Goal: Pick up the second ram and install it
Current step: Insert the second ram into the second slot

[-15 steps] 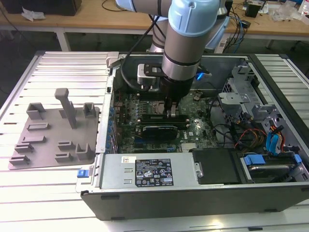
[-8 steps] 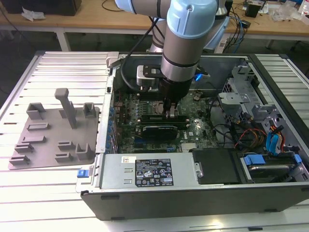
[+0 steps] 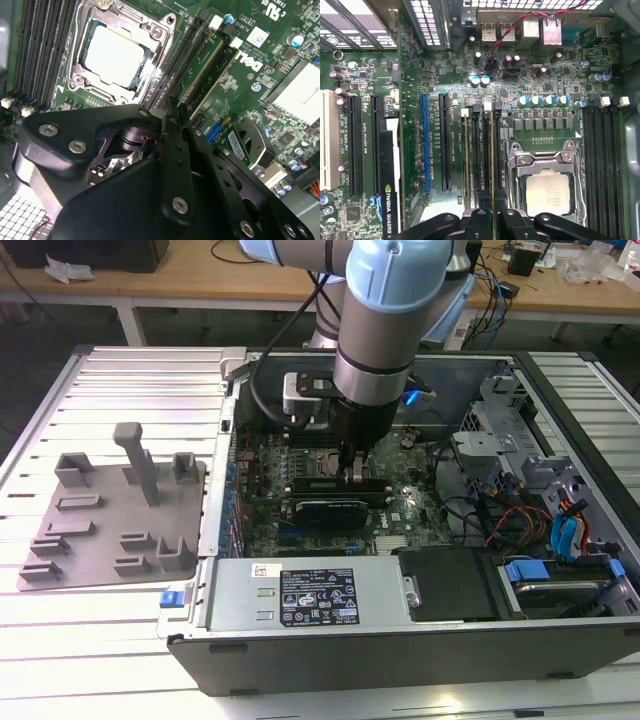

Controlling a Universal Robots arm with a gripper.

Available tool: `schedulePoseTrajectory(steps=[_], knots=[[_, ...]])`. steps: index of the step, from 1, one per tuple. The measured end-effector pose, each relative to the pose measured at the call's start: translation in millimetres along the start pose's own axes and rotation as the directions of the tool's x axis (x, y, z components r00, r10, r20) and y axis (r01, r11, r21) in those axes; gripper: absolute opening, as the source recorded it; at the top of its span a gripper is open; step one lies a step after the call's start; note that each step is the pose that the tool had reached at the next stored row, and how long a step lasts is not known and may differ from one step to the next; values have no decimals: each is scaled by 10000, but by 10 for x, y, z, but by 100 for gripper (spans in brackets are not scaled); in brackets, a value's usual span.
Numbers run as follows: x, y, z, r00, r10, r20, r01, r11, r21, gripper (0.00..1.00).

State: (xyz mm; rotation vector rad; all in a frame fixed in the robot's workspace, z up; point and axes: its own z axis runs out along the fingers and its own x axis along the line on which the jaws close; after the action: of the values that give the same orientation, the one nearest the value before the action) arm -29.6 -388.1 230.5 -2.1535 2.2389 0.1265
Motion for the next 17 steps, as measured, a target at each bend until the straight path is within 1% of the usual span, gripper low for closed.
schedulePoseTrajectory(steps=[1, 2, 3, 5, 10, 13, 16, 17], knots=[[0, 0, -1, 10000, -9, -56, 9, 10000, -6, 11], [0, -1, 0, 10000, -20, -89, 20, 10000, -17, 11], [0, 0, 0, 9999, -27, -97, 27, 10000, -22, 11], [-19, -2, 5, 9999, -105, -94, 105, 9999, -29, 11], [-32, -1, 22, 9998, -156, -97, 156, 9999, -34, 11], [-32, -2, 51, 9998, -158, -99, 158, 9999, -37, 11], [-32, -3, 57, 9998, -155, -98, 155, 9999, -37, 11], [-33, -24, 58, 9998, -156, -94, 156, 9999, -37, 11]])
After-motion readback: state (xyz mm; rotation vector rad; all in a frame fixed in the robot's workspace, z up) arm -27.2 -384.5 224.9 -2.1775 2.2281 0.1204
